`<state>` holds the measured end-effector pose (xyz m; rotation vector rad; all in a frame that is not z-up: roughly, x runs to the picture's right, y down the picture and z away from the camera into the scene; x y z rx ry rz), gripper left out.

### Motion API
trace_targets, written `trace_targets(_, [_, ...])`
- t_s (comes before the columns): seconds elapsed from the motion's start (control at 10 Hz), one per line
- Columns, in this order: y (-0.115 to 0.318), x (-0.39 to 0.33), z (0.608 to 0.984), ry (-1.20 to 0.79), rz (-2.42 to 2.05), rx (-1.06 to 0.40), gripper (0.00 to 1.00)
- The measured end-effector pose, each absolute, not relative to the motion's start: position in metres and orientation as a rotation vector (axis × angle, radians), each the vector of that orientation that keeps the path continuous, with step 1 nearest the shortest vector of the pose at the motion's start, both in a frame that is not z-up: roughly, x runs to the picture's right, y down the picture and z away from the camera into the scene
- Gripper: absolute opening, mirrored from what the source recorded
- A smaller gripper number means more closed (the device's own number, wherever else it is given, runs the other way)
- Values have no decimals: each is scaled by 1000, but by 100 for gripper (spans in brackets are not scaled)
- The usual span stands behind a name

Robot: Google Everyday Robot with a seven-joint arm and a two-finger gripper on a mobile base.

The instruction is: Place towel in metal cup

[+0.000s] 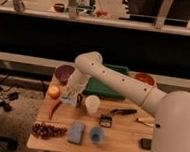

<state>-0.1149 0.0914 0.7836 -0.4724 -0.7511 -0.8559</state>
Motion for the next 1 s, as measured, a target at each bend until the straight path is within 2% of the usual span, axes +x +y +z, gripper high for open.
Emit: trace_targets(1.0, [86,-90,811,-751,-856,-490,0])
